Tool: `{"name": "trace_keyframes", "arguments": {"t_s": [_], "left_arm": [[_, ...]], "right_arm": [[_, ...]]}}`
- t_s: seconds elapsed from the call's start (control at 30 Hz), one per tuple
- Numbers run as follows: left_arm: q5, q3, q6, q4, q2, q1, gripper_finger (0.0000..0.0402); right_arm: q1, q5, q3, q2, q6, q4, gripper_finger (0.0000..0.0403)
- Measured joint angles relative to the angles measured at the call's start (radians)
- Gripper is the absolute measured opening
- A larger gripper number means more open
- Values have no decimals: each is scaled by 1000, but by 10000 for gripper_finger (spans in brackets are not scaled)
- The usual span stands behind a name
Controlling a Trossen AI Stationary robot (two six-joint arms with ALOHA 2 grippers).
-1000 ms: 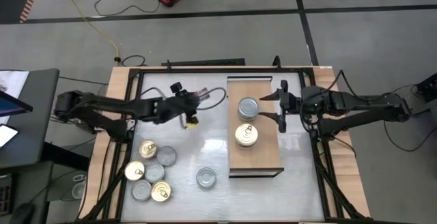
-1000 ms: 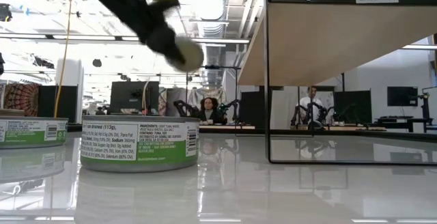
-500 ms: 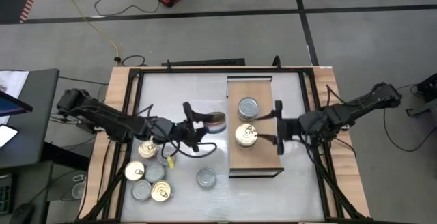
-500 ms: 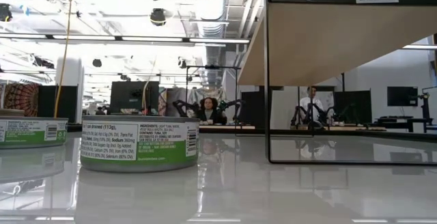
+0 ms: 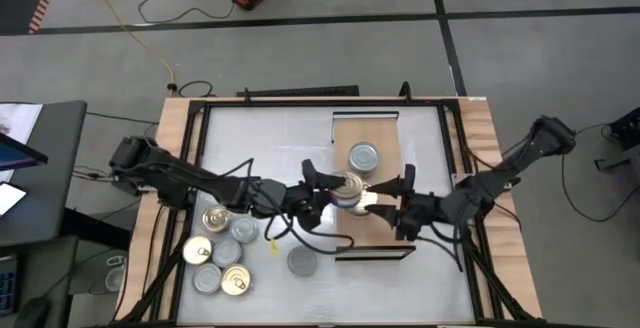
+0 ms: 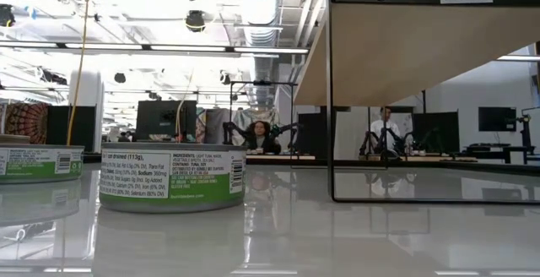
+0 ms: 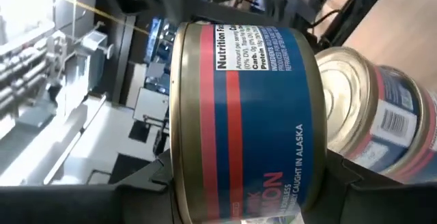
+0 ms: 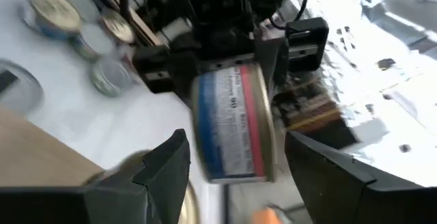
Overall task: Stack canned seafood by type on shelf
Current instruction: Stack the blue tuna can on top of the blue tuna can
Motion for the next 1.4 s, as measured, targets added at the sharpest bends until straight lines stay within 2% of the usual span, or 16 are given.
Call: {"name": "trace_keyframes", "arguments": {"t_s": [0.13, 0.33, 0.53, 0.83, 1.07, 1.2, 1.3, 1.4], "left_arm": [[9, 32, 35, -22, 25, 0, 186], [34, 32, 30, -7, 24, 0, 186], [59, 32, 34, 11, 23, -2, 186], [100, 32, 84, 18, 22, -1, 186], [108, 32, 94, 18, 21, -1, 186], [112, 32, 106, 17, 21, 4, 186], [89, 32, 108, 11, 21, 5, 197], [68, 32, 106, -7, 21, 4, 225]], "right_arm": [[44, 98, 46, 46, -45, 0, 276], [50, 105, 84, 108, -65, 0, 276], [42, 204, 84, 160, -234, 44, 276], [31, 203, 84, 172, -293, 83, 274], [27, 199, 83, 172, -264, 86, 221], [24, 198, 83, 172, -264, 86, 220], [19, 198, 83, 172, -247, 83, 220], [16, 207, 83, 172, -249, 78, 222]]}}
